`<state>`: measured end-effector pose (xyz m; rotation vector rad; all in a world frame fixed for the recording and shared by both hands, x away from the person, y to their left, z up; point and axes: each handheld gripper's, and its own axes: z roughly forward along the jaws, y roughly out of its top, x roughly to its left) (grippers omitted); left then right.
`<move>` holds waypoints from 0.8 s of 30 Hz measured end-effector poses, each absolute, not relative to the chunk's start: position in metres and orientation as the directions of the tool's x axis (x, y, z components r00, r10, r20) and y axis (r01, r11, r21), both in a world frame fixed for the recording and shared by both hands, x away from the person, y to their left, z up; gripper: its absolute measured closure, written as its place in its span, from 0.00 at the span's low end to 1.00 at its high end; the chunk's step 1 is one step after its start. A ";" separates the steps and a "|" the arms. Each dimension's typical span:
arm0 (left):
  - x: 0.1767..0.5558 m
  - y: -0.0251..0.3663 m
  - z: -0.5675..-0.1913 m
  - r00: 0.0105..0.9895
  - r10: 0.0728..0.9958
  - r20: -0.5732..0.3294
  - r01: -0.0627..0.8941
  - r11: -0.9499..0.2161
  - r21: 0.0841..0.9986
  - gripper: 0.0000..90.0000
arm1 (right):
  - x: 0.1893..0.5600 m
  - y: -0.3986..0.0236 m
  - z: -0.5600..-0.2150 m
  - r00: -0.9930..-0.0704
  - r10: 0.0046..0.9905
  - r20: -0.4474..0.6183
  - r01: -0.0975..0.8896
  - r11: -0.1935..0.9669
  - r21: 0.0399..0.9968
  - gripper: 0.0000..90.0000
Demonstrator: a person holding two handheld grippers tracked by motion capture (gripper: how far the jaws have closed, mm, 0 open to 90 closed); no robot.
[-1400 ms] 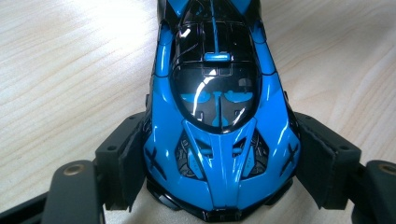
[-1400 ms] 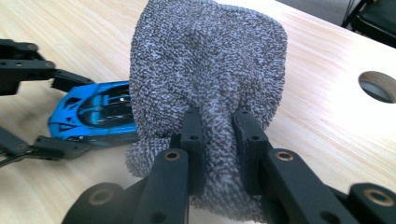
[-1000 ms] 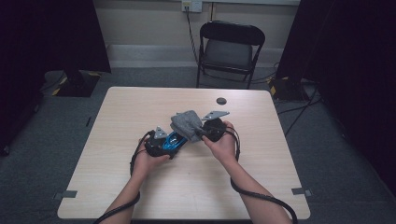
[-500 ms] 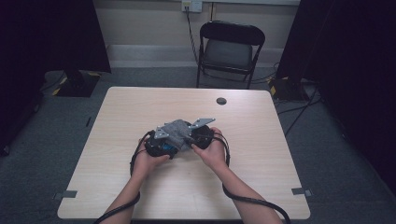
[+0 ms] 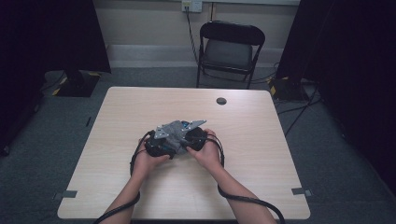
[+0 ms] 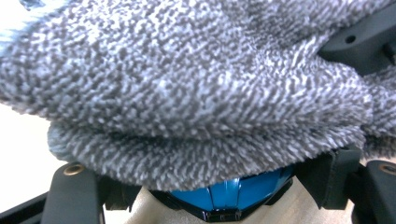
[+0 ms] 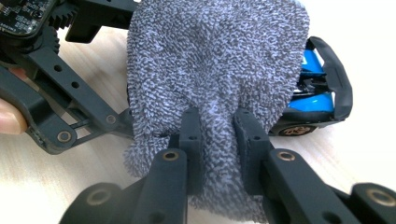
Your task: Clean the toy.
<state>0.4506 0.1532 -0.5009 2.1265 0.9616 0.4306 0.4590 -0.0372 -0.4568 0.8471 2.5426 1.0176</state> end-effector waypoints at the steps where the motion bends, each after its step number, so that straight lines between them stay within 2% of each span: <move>1: 0.451 0.153 -0.501 0.661 0.750 0.000 0.497 -0.438 0.749 0.28 | 0.460 -0.036 -0.456 -0.794 0.607 -0.035 0.417 0.586 0.695 0.83; 15: 0.451 0.153 -0.501 0.661 0.751 -0.004 0.498 -0.434 0.750 0.28 | 0.466 -0.043 -0.452 -0.761 0.647 0.058 0.467 0.483 0.741 0.64; 20: 0.451 0.153 -0.501 0.661 0.750 -0.001 0.497 -0.437 0.750 0.28 | 0.469 -0.037 -0.456 -0.767 0.640 0.048 0.462 0.498 0.734 0.63; 23: 0.451 0.153 -0.501 0.661 0.751 -0.004 0.498 -0.434 0.750 0.28 | 0.470 -0.035 -0.460 -0.764 0.644 0.039 0.465 0.507 0.726 0.67; 24: 0.451 0.153 -0.501 0.660 0.751 -0.004 0.498 -0.434 0.750 0.28 | 0.470 -0.034 -0.462 -0.766 0.642 0.032 0.462 0.515 0.722 0.71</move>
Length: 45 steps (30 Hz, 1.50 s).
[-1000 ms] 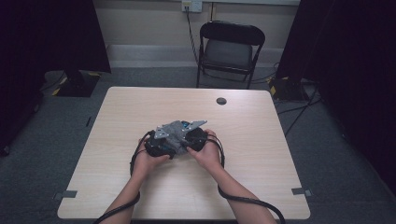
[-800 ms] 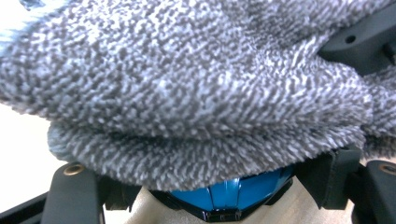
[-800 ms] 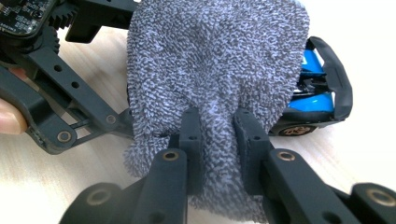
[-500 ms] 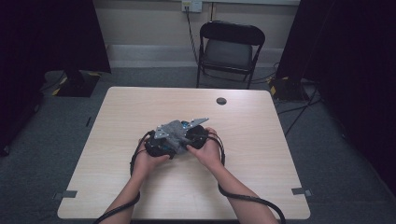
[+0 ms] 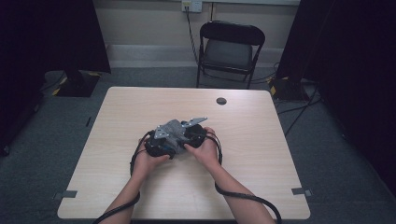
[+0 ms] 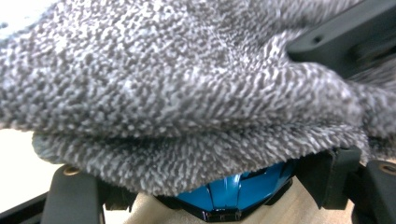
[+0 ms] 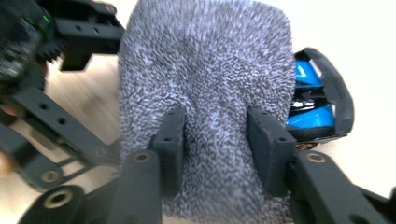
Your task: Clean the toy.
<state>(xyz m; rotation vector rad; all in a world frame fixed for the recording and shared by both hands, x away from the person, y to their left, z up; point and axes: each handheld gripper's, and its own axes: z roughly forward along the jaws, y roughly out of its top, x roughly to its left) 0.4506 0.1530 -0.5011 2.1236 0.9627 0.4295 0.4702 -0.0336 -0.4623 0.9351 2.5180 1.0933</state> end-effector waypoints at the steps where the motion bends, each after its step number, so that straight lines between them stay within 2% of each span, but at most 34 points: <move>1: 0.451 0.153 -0.501 0.661 0.750 0.001 0.496 -0.438 0.750 0.28 | 0.470 -0.033 -0.465 -0.768 0.641 0.020 0.456 0.525 0.719 0.75; 3: 0.451 0.153 -0.501 0.661 0.750 0.002 0.495 -0.438 0.750 0.28 | 0.470 -0.033 -0.466 -0.769 0.640 0.005 0.452 0.537 0.713 0.82; 9: 0.451 0.153 -0.501 0.661 0.750 0.001 0.495 -0.438 0.750 0.28 | 0.473 -0.034 -0.463 -0.765 0.644 -0.020 0.449 0.555 0.701 0.86; 26: 0.451 0.153 -0.501 0.663 0.749 0.003 0.494 -0.440 0.750 0.28 | 0.494 -0.062 -0.455 -0.682 0.729 -0.052 0.504 0.521 0.689 0.86; 45: 0.451 0.153 -0.501 0.661 0.750 -0.001 0.497 -0.436 0.750 0.29 | 0.507 -0.078 -0.448 -0.630 0.775 -0.055 0.535 0.485 0.692 0.87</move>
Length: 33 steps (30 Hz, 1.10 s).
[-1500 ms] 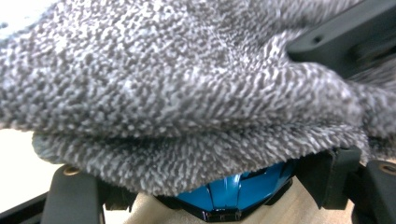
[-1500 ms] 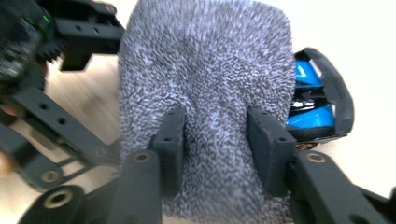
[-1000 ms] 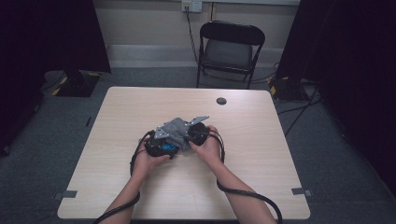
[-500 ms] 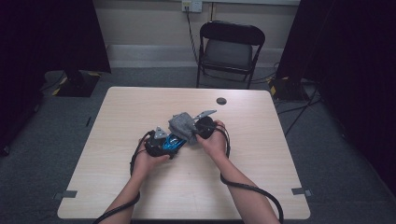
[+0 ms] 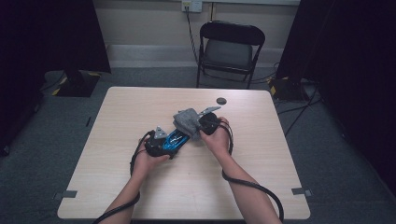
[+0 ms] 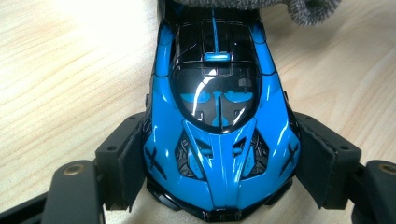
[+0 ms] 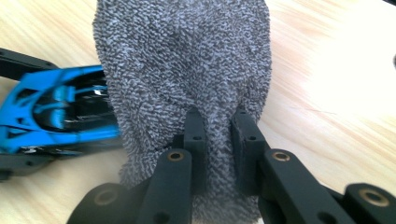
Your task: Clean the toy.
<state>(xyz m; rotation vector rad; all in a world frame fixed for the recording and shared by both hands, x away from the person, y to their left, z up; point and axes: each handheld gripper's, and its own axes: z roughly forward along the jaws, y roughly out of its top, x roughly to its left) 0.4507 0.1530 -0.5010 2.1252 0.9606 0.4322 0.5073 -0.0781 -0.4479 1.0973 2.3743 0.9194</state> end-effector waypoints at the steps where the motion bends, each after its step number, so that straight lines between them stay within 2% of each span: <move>1: 0.451 0.153 -0.501 0.662 0.749 0.001 0.495 -0.439 0.750 0.29 | 0.508 -0.080 -0.449 -0.628 0.776 -0.057 0.539 0.487 0.687 0.87; 14: 0.451 0.153 -0.501 0.663 0.749 0.001 0.495 -0.439 0.750 0.29 | 0.513 -0.108 -0.455 -0.577 0.815 -0.055 0.581 0.457 0.673 0.87; 20: 0.451 0.153 -0.501 0.662 0.749 0.001 0.495 -0.439 0.750 0.29 | 0.509 -0.118 -0.449 -0.576 0.813 -0.079 0.566 0.467 0.679 0.87; 33: 0.450 0.153 -0.501 0.660 0.751 -0.006 0.499 -0.433 0.751 0.29 | 0.503 -0.143 -0.428 -0.564 0.825 -0.011 0.554 0.389 0.736 0.87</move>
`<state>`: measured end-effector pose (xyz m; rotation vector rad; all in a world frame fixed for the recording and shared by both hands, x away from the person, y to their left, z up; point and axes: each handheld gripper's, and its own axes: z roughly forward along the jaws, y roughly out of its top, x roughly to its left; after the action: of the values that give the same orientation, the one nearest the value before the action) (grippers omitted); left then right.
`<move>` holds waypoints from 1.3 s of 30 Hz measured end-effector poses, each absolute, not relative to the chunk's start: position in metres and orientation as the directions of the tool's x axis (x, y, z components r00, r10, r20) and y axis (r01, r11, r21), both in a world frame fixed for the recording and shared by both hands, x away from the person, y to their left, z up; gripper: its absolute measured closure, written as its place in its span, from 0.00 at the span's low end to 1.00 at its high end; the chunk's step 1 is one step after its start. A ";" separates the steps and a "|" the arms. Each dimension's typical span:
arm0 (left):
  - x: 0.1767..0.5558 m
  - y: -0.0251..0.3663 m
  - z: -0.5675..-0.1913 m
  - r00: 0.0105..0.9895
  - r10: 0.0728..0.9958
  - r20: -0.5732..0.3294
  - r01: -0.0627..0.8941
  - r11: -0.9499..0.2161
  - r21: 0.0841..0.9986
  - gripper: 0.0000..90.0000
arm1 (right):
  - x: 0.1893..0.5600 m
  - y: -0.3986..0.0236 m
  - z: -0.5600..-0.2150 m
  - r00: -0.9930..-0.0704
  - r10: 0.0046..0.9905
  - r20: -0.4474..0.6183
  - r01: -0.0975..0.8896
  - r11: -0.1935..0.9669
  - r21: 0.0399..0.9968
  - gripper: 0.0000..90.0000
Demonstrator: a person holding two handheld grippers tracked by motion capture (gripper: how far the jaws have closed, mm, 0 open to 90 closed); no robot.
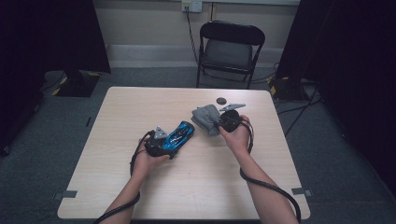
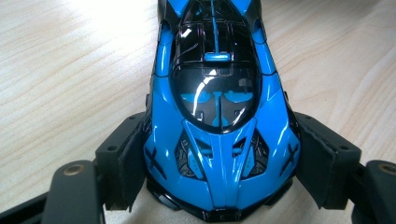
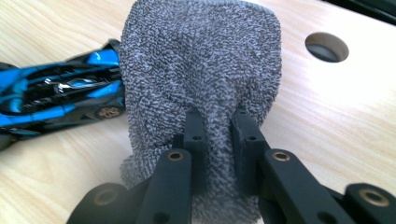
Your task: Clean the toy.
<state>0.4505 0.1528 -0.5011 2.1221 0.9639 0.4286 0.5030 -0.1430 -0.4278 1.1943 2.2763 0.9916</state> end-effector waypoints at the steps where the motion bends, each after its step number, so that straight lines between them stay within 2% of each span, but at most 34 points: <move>1: 0.451 0.153 -0.501 0.661 0.751 -0.002 0.497 -0.435 0.751 0.29 | 0.501 -0.143 -0.426 -0.569 0.822 -0.005 0.549 0.385 0.742 0.87; 12: 0.451 0.153 -0.501 0.660 0.751 -0.004 0.498 -0.434 0.751 0.29 | 0.474 -0.123 -0.410 -0.670 0.743 0.018 0.470 0.405 0.784 0.87; 27: 0.451 0.153 -0.501 0.661 0.750 0.002 0.495 -0.438 0.750 0.28 | 0.449 -0.071 -0.435 -0.809 0.587 0.011 0.407 0.547 0.731 0.87; 39: 0.451 0.153 -0.501 0.662 0.750 0.002 0.496 -0.440 0.749 0.29 | 0.455 -0.043 -0.450 -0.814 0.581 -0.004 0.425 0.600 0.678 0.86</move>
<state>0.4507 0.1532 -0.5008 2.1291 0.9597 0.4340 0.4553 -0.0425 -0.4502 0.8318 2.6041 1.0148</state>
